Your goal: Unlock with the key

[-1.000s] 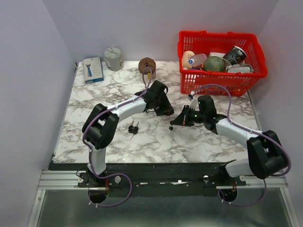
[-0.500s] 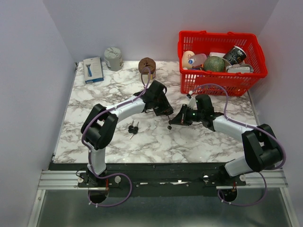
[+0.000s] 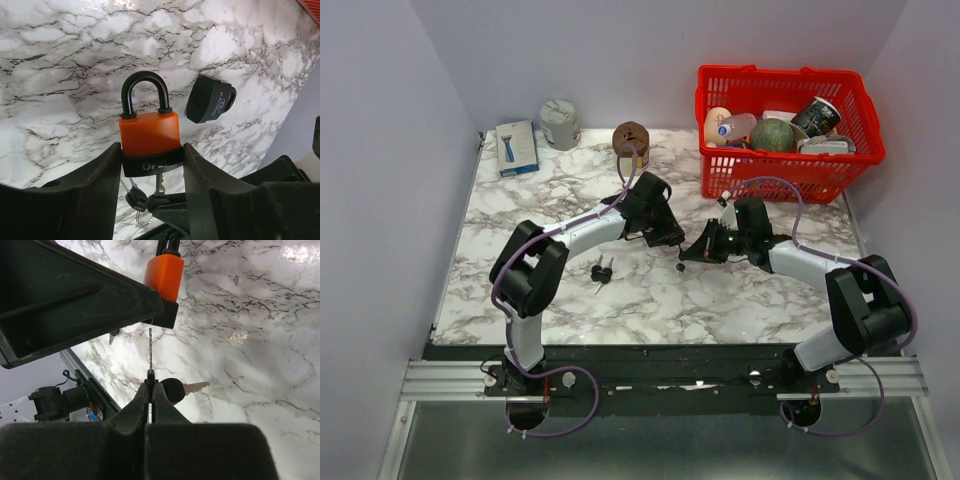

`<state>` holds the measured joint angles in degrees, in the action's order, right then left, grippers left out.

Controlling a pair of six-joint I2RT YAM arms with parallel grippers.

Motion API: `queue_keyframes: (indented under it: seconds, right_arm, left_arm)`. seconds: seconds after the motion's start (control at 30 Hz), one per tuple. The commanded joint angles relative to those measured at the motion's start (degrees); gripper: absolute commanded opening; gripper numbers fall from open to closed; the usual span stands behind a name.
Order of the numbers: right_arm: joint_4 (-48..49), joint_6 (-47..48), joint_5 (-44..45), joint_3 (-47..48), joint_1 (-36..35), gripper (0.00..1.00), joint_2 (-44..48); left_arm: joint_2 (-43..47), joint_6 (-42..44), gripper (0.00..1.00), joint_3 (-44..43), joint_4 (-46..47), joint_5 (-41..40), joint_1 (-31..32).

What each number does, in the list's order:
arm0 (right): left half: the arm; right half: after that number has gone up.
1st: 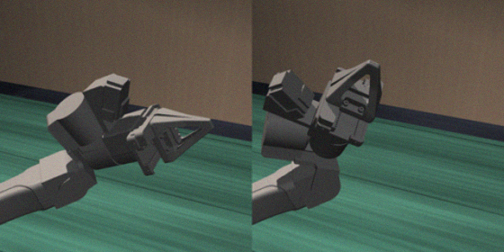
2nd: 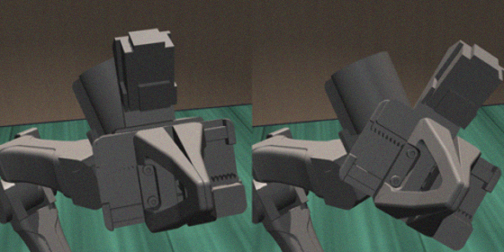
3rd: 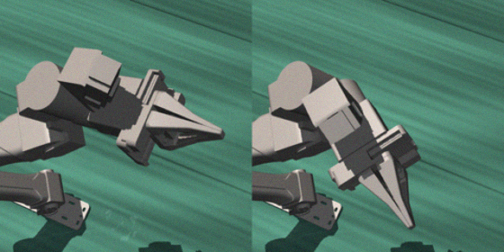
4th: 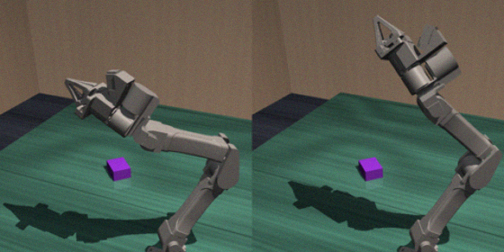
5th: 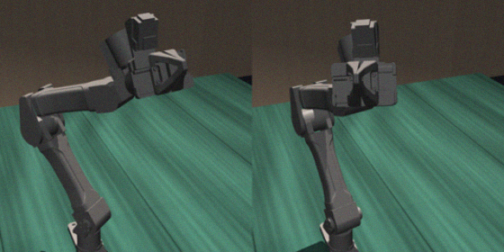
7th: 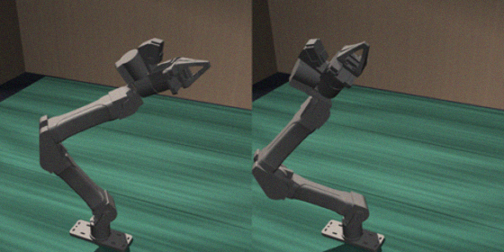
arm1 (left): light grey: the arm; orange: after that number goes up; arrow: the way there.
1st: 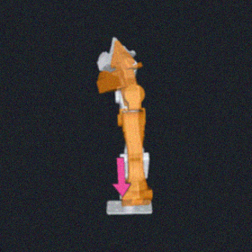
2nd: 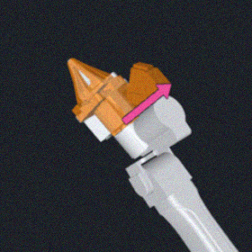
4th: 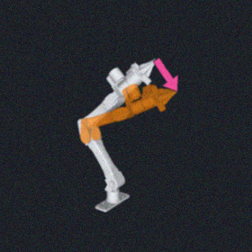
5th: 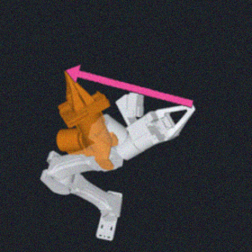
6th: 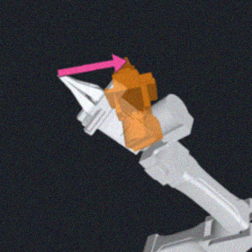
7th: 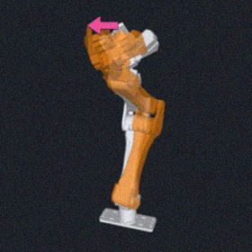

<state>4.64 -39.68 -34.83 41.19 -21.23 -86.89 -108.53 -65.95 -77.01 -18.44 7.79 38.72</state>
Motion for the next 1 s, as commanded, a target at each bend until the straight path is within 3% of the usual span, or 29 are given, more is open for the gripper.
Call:
queue_keyframes:
  seconds: [0.0,0.57,0.97]
  right_arm:
    - [0.19,0.04,0.9,1.96,0.49,0.01,-1.26]
    - [-0.78,0.31,1.08,3.55,0.84,0.01,-3.46]
    - [-0.69,-0.75,7.93,0.56,1.81,0.01,1.99]
  left_arm:
    - [3.15,-0.49,0.0,0.2,2.0,1.0,-0.14]
    - [2.97,-0.32,0.0,-0.24,2.09,1.35,-0.14]
    - [2.97,-0.58,0.0,0.11,2.18,1.26,-0.14]
